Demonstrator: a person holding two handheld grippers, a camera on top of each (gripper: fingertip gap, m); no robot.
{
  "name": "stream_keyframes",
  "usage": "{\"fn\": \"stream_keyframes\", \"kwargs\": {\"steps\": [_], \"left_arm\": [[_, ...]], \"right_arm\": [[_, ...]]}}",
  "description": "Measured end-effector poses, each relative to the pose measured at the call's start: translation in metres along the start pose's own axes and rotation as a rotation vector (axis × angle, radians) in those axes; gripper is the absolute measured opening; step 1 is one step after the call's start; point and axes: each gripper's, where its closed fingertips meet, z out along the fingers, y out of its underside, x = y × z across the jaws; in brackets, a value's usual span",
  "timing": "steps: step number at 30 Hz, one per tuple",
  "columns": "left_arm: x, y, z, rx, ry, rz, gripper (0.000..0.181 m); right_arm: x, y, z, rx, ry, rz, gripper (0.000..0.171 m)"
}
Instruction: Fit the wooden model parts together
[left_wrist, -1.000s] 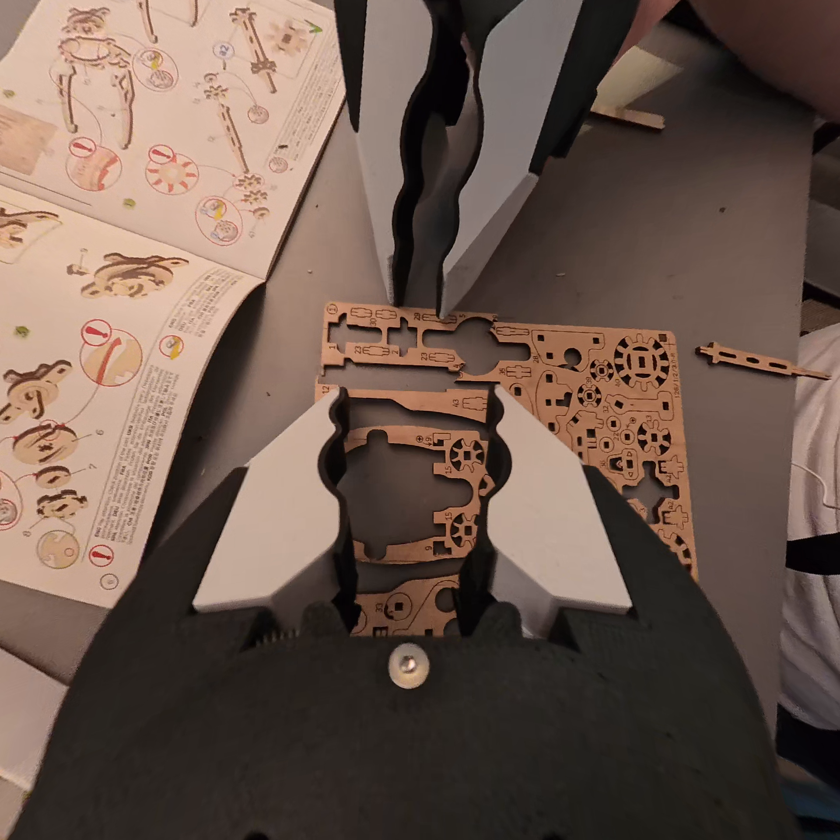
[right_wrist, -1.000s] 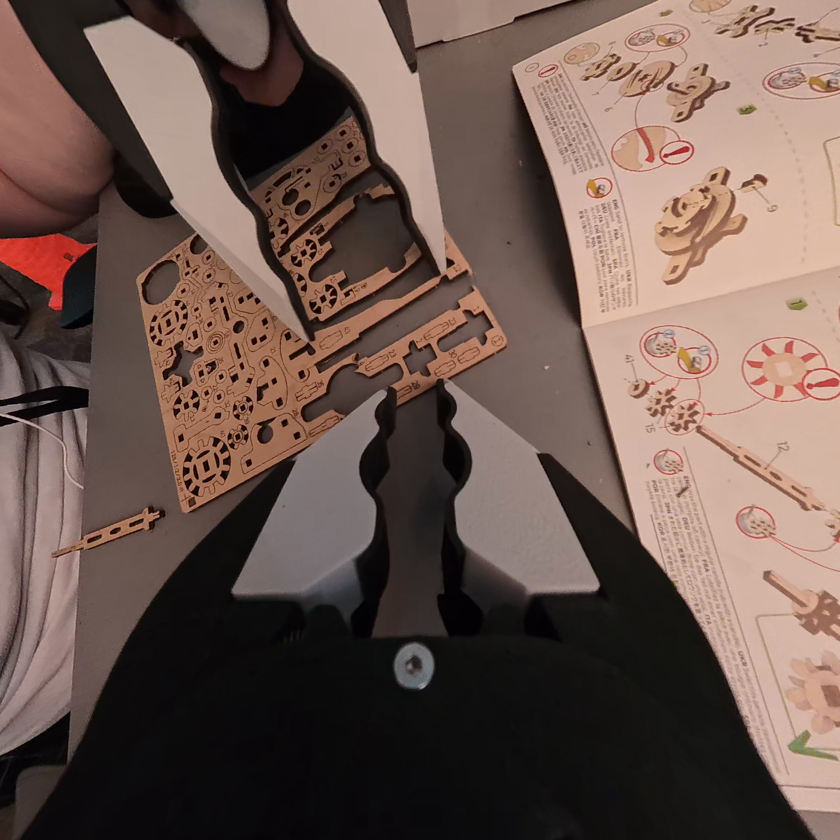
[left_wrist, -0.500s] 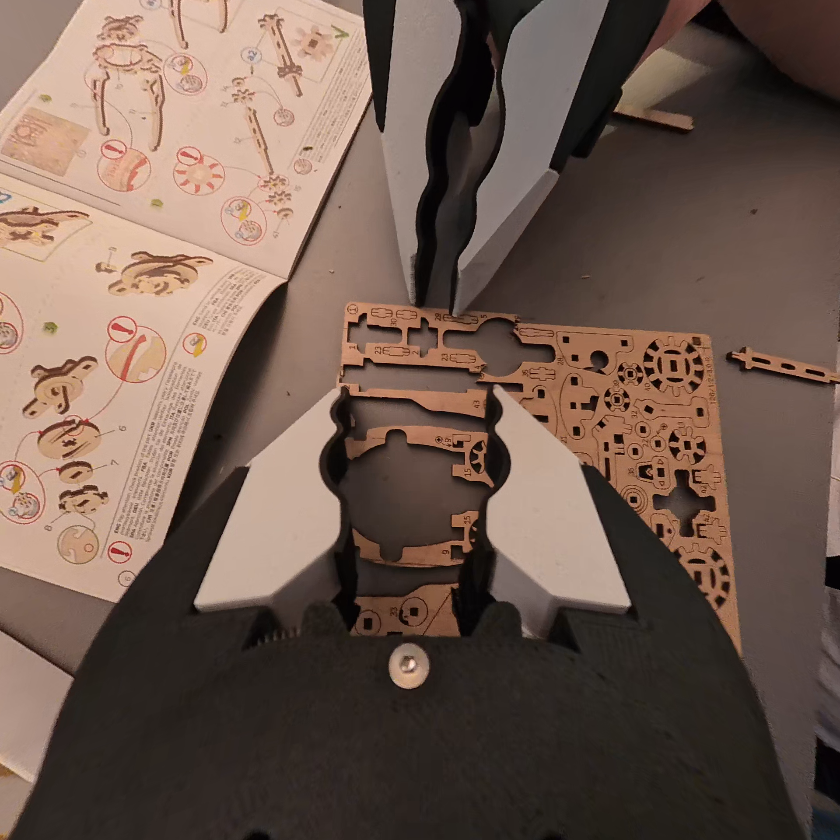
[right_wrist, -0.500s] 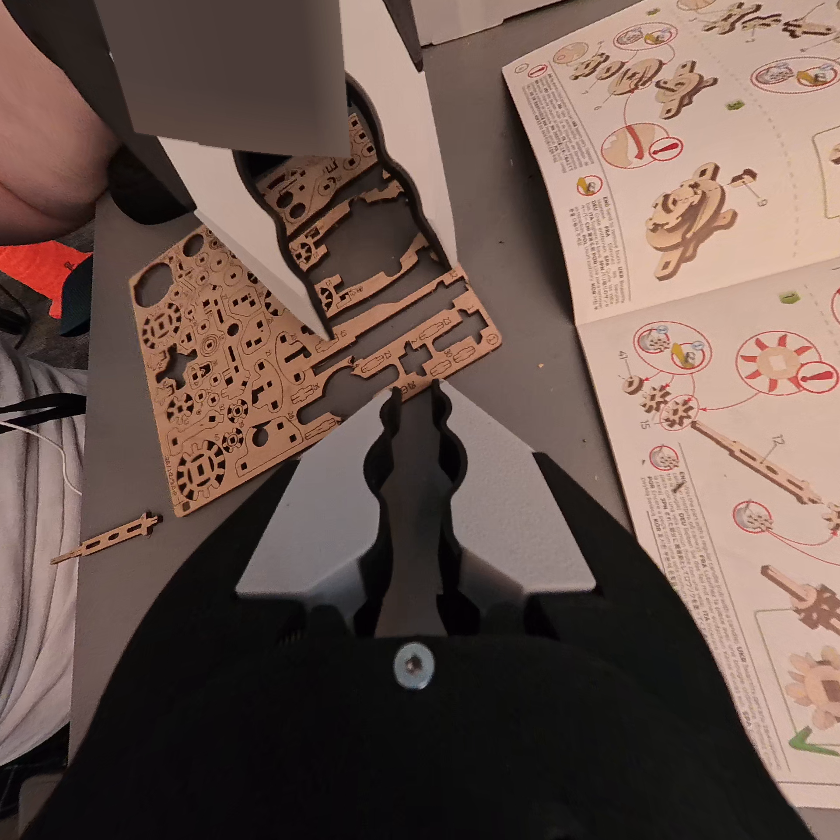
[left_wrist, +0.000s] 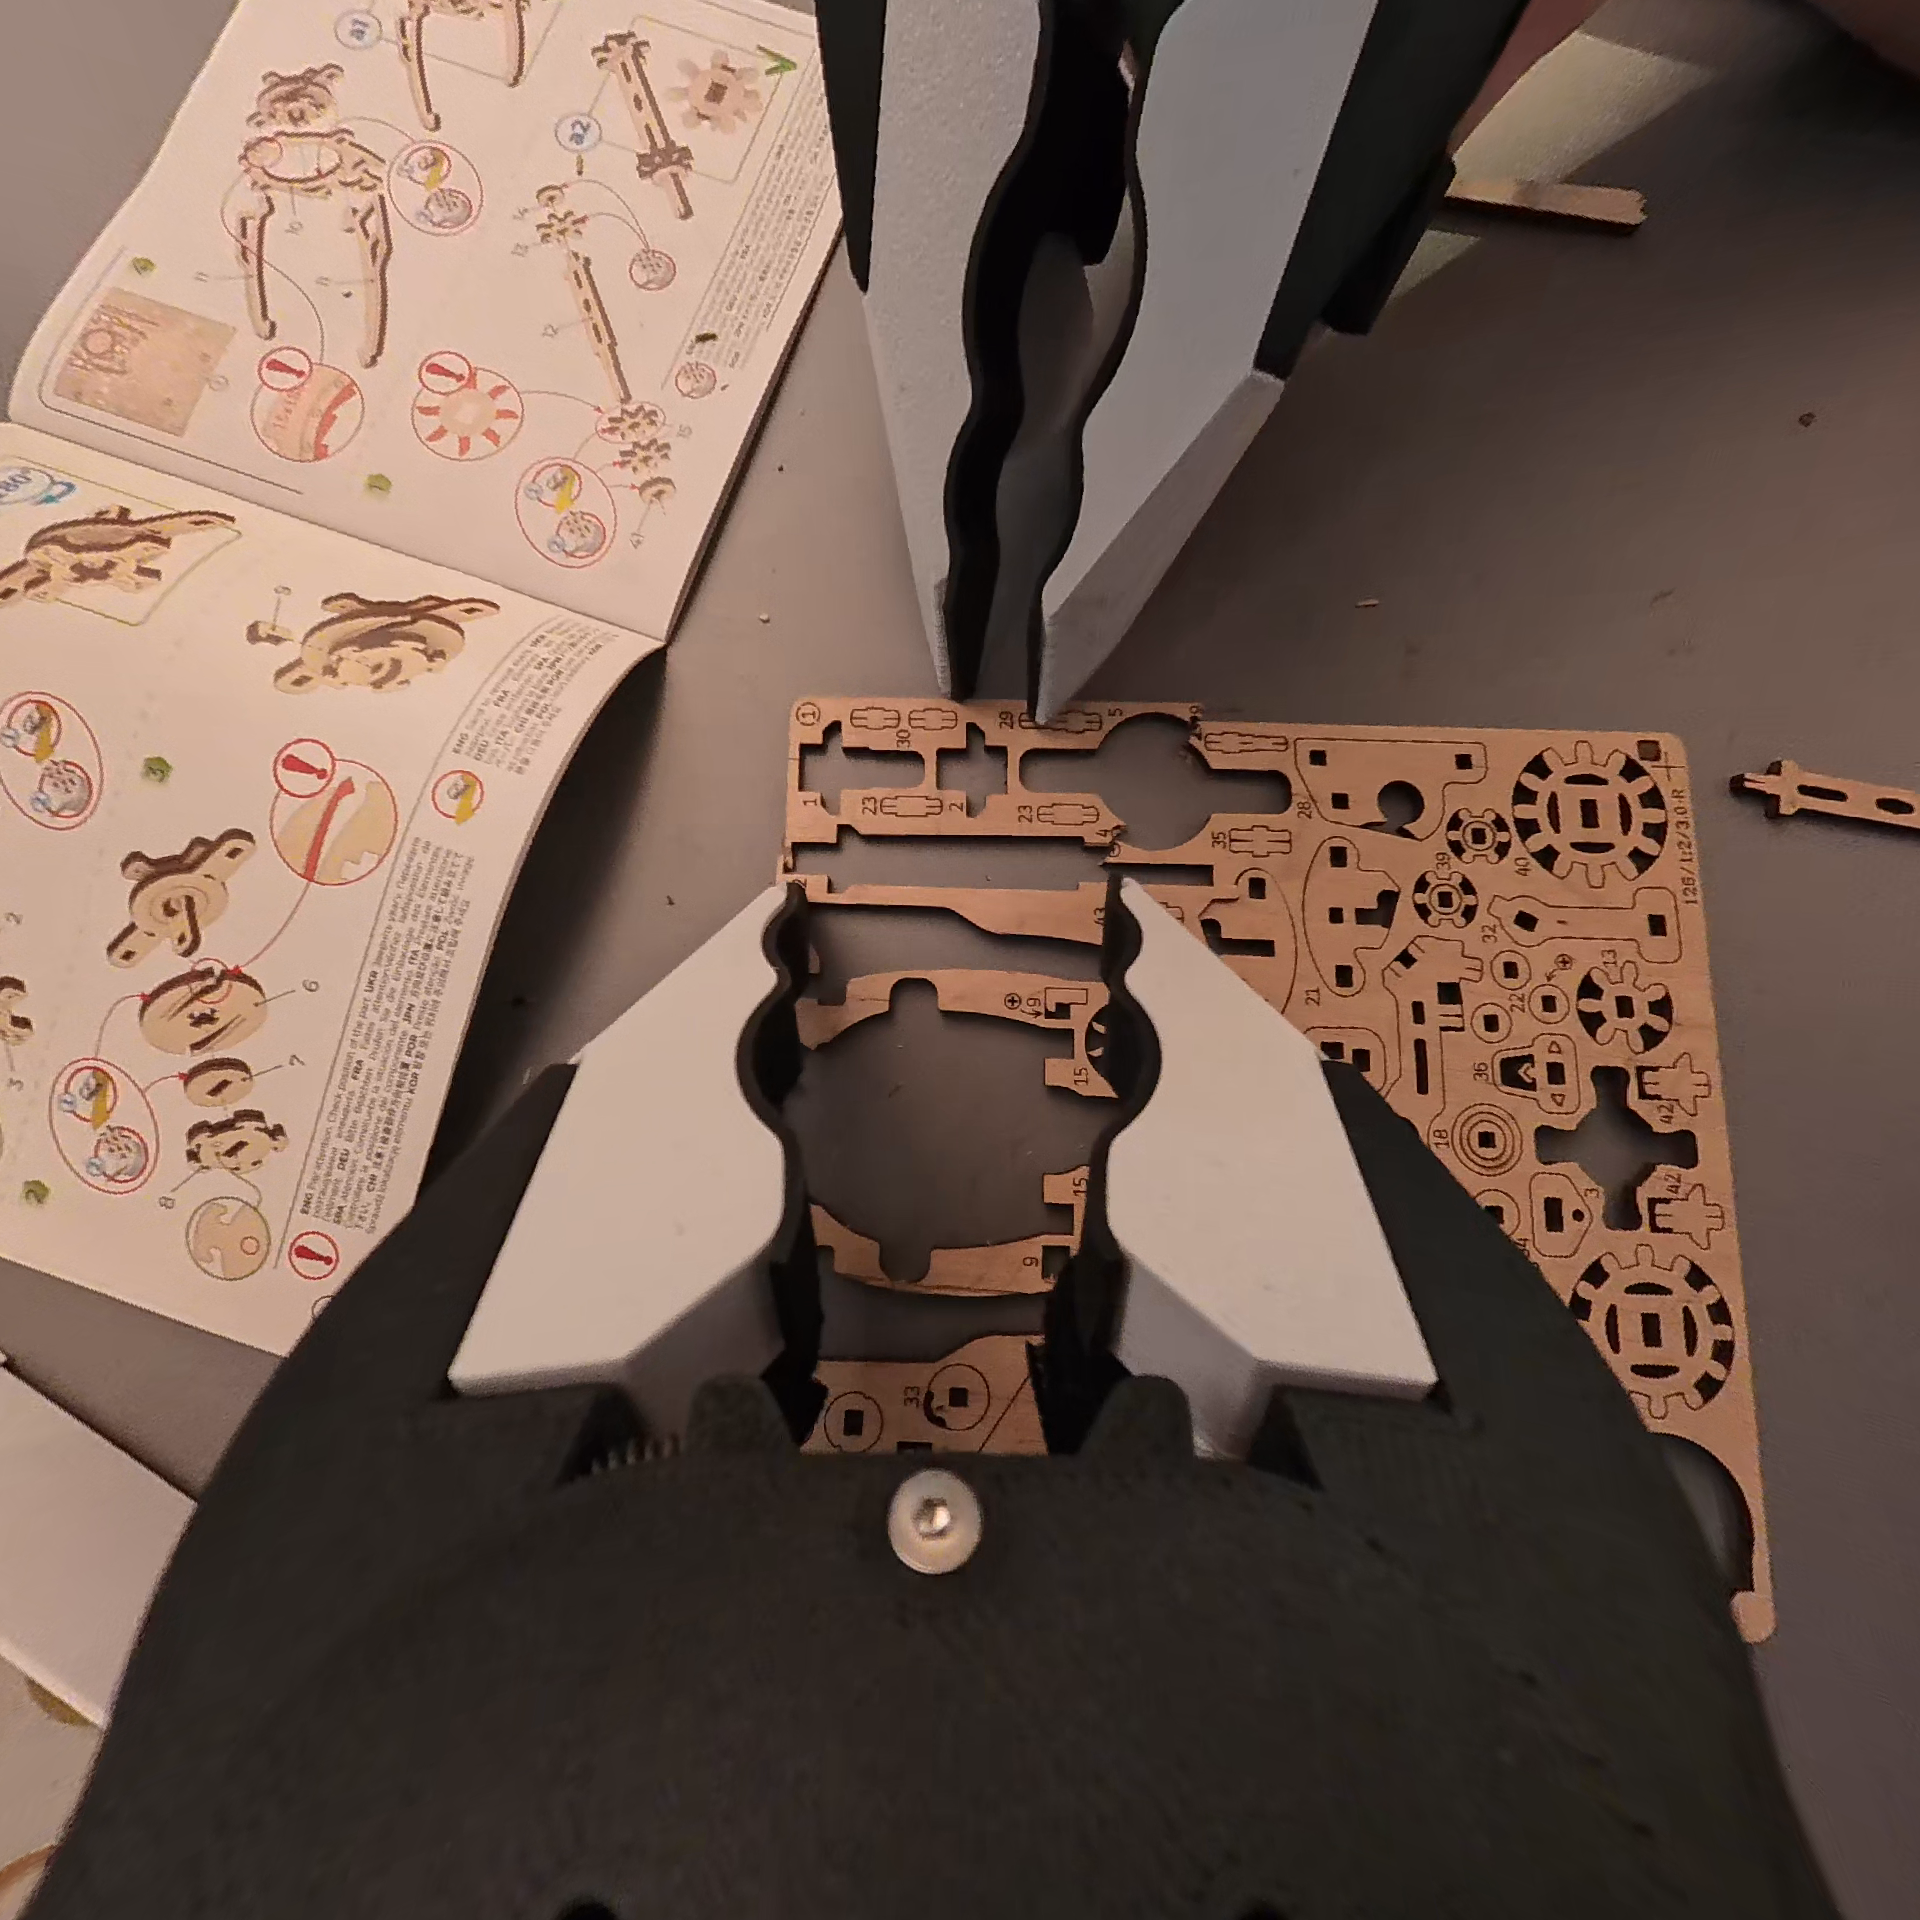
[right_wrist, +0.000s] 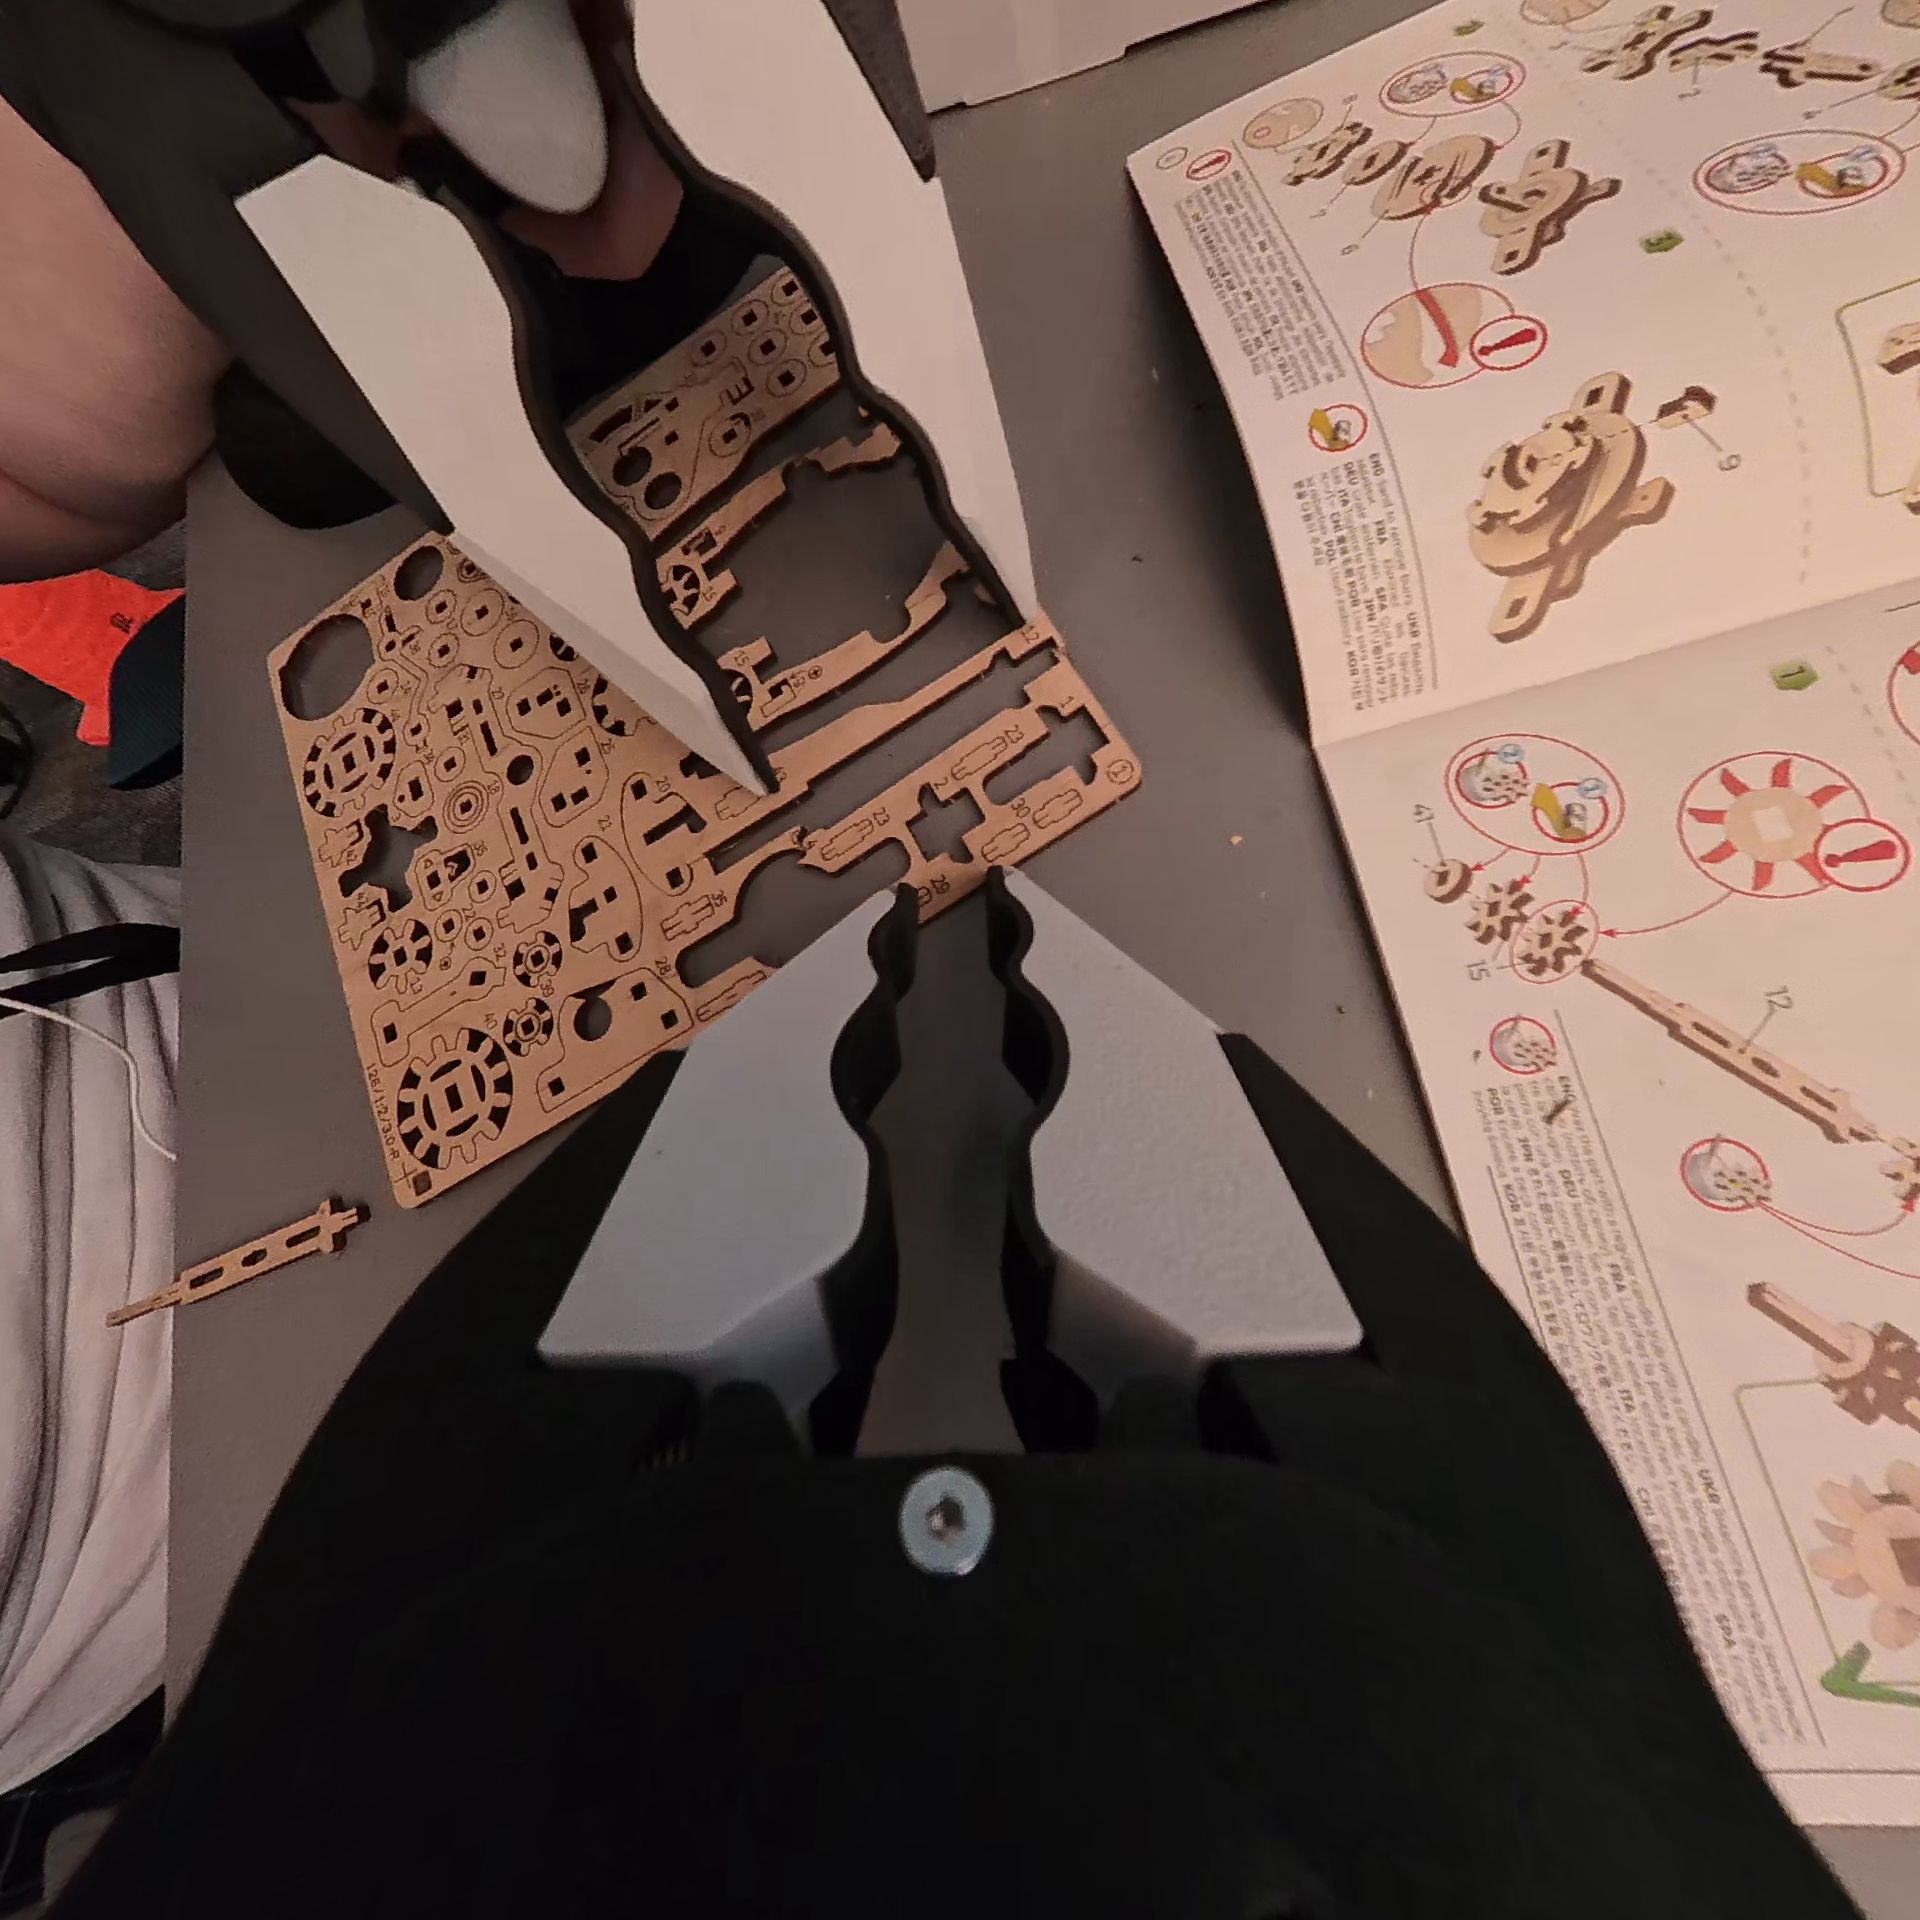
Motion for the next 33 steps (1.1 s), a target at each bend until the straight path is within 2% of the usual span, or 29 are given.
{"fn": "stream_keyframes", "kwargs": {"steps": [3,9,19,28,33], "left_arm": [[0.000,0.000,0.000,-0.001,-0.003,0.002,0.055],[0.000,0.000,0.000,-0.001,-0.004,0.004,0.055],[0.000,0.000,0.000,-0.002,-0.006,0.008,0.055],[0.000,0.000,0.000,-0.004,-0.010,0.013,0.055],[0.000,0.001,0.001,-0.007,-0.014,0.017,0.055]], "right_arm": [[-0.004,-0.001,-0.001,-0.005,-0.016,-0.007,0.021],[-0.004,0.002,-0.002,-0.037,0.013,-0.076,0.026],[-0.009,0.011,-0.008,-0.109,0.021,-0.166,0.021],[-0.020,-0.005,-0.008,-0.001,0.036,-0.421,0.018],[-0.014,0.003,0.000,-0.013,0.000,-0.374,0.017]]}}
